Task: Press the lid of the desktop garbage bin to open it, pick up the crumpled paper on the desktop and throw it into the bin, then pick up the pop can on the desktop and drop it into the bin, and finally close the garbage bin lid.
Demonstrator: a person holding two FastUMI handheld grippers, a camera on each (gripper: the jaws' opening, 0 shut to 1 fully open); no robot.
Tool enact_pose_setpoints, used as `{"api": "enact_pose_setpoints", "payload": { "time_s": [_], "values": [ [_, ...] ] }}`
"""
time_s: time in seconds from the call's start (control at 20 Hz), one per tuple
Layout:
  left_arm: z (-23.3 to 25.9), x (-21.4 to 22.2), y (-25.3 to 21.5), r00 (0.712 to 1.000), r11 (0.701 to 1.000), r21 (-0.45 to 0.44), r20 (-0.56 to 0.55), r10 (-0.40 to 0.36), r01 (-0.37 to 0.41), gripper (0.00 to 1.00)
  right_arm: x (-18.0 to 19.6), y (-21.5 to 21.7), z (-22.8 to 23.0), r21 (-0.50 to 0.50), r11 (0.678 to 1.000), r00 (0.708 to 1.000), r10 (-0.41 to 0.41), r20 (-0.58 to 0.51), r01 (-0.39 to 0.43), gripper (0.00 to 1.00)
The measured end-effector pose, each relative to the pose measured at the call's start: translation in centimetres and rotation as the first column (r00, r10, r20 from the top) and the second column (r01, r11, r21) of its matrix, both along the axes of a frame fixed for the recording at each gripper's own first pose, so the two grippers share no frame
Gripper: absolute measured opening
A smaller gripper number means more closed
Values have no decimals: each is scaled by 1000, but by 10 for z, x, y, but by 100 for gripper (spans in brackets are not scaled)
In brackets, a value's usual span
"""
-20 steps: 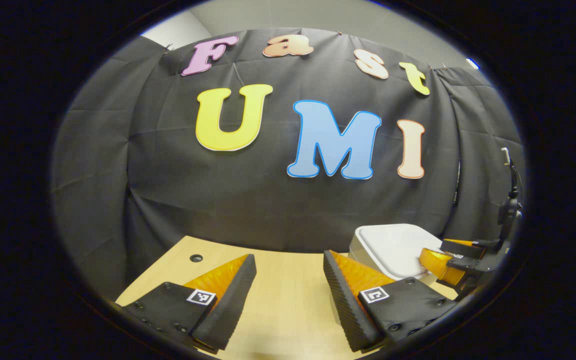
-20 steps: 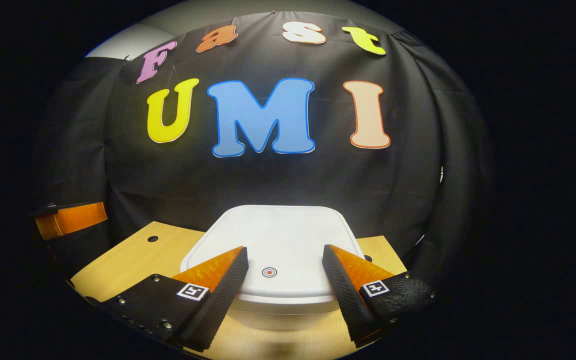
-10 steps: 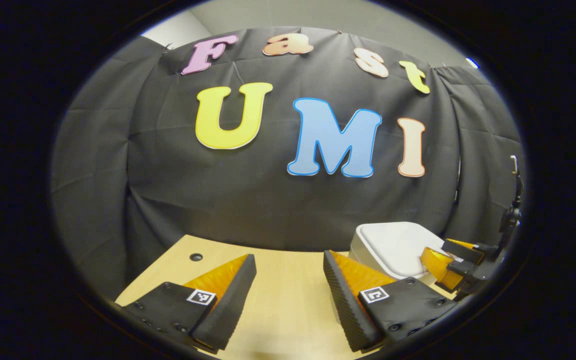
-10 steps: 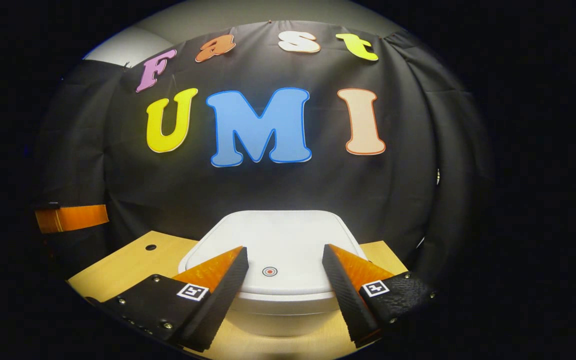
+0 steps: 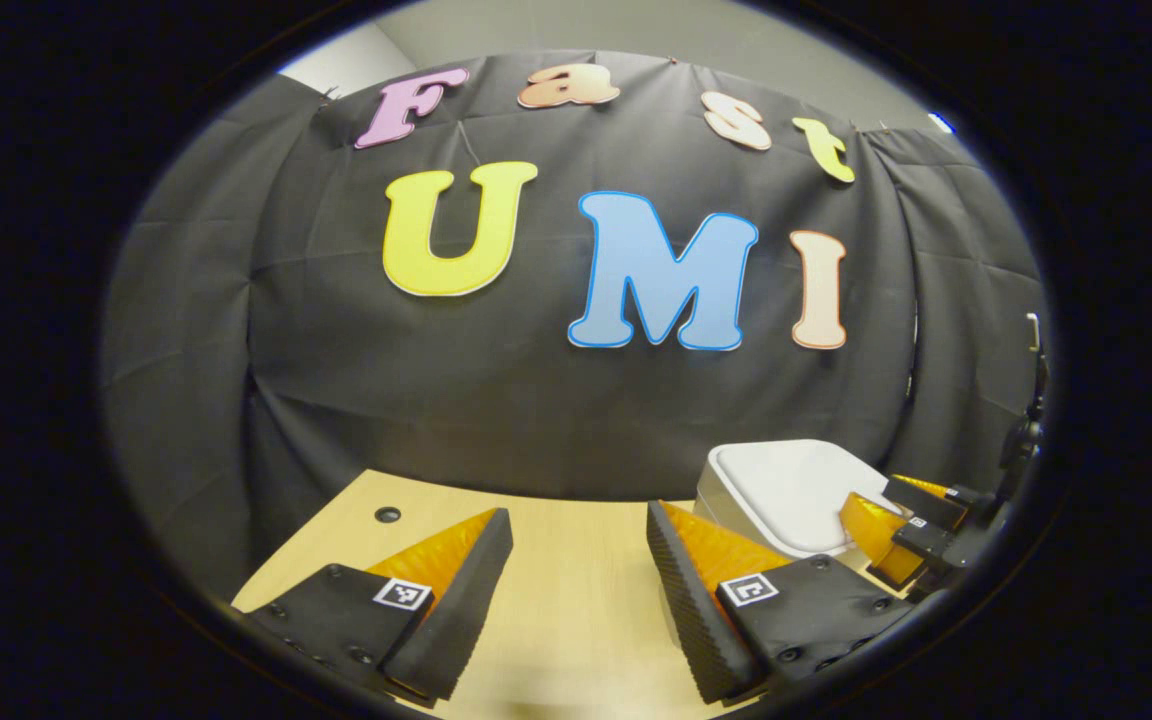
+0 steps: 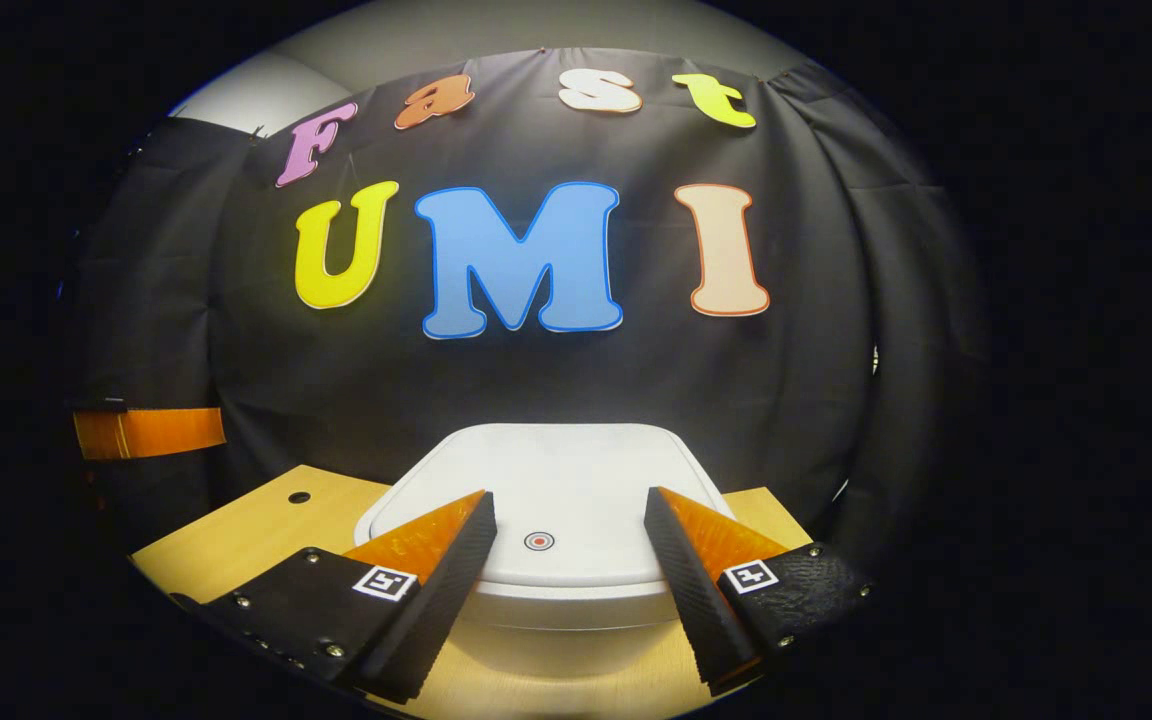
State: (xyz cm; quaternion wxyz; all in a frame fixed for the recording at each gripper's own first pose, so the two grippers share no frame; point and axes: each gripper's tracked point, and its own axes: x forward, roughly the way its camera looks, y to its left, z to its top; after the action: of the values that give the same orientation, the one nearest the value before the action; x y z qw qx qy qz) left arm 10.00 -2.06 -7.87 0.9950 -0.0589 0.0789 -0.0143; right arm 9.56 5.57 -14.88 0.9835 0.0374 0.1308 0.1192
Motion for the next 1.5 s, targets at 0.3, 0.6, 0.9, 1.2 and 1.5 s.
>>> {"api": "enact_pose_setpoints", "payload": {
  "time_s": [0.3,0.6,0.9,1.2,1.5],
  "values": [
    [2,4,-7,1000,1000,15,5,-13,13,89,1,0,2,13,1000,1000,-7,-3,8,96],
    [10,5,-10,999,999,47,29,-22,21,89,1,-1,5,4,1000,1000,-20,9,20,95],
    [15,4,-8,999,998,60,42,-20,17,89,3,-5,17,17,999,999,-37,9,37,95],
    [51,2,-2,993,997,79,112,-21,13,89,5,-13,77,48,997,992,-65,107,60,95],
    [99,-13,-11,977,993,118,208,-42,17,89,-10,-12,127,63,997,978,-59,199,47,95]
  ]
}}
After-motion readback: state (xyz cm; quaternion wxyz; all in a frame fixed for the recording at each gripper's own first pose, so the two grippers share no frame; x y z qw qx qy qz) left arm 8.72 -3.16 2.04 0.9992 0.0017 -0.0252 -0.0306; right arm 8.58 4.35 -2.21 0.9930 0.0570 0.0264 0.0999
